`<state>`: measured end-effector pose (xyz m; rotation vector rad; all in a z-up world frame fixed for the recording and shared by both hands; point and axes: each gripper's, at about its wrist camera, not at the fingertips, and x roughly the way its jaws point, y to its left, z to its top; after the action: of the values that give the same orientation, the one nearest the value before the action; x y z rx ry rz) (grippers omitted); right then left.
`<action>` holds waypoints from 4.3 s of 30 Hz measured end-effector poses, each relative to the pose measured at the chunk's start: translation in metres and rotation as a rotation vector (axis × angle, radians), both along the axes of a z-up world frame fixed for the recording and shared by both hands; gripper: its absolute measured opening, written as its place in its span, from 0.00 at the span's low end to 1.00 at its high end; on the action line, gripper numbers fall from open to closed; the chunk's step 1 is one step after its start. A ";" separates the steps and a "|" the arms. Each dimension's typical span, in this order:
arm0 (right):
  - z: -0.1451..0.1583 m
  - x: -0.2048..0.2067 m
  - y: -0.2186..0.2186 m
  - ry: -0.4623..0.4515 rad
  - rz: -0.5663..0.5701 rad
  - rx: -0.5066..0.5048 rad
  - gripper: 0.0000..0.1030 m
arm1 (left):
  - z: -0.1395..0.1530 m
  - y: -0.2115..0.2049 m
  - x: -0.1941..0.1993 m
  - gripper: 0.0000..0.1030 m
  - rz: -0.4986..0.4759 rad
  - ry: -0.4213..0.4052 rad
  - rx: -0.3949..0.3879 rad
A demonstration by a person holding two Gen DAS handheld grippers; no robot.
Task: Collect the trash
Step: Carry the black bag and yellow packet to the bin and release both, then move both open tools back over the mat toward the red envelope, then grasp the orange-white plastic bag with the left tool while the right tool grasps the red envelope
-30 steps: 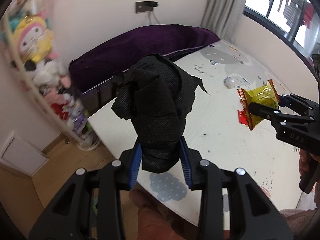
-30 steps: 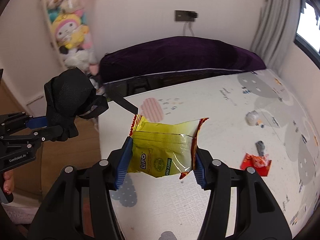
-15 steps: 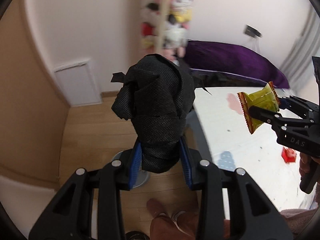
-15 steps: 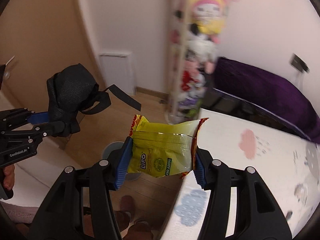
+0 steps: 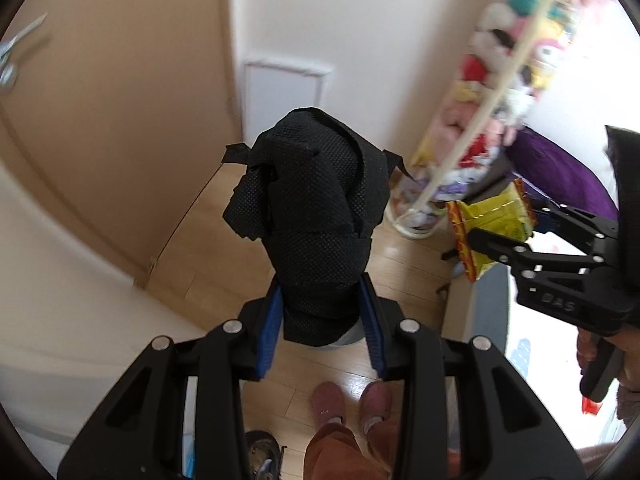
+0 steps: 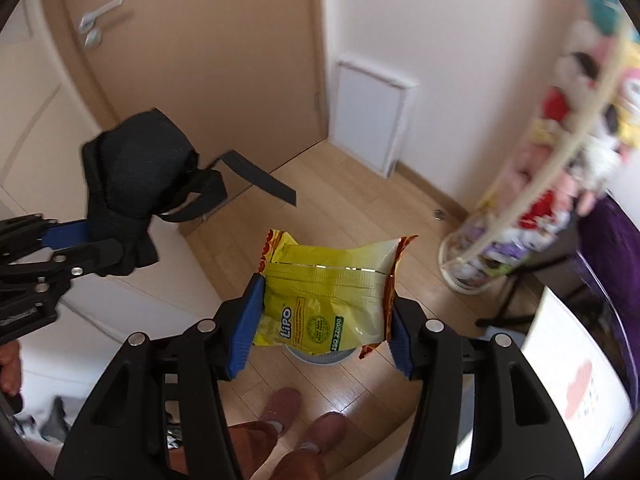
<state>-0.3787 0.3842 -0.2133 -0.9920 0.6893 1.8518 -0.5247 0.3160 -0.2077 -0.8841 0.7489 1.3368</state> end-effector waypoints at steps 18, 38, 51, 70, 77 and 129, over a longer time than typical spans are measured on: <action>-0.247 -0.029 0.052 -0.048 0.055 -0.154 0.70 | -0.178 0.012 -0.018 0.36 0.107 -0.022 -0.103; -0.235 0.067 0.041 -0.014 -0.155 -0.153 0.76 | -0.244 0.048 0.062 0.43 -0.113 -0.010 -0.141; -0.198 0.116 0.016 0.013 -0.302 -0.112 0.76 | -0.220 0.056 0.089 0.74 -0.202 0.051 -0.124; -0.068 0.352 -0.171 0.013 -1.105 -0.010 0.76 | -0.092 0.030 0.328 0.74 -0.830 0.062 -0.004; -0.037 0.435 -0.294 -0.036 -1.377 -0.019 0.76 | -0.047 -0.024 0.445 0.75 -1.067 0.061 0.035; -0.154 0.725 -0.646 0.063 -2.111 -0.065 0.64 | -0.176 -0.413 0.889 0.78 -2.234 0.057 0.079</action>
<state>0.3462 -0.2619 -0.3673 0.1101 1.0888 -0.0400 0.3643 -0.0974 -0.3833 0.3393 1.0408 -0.6295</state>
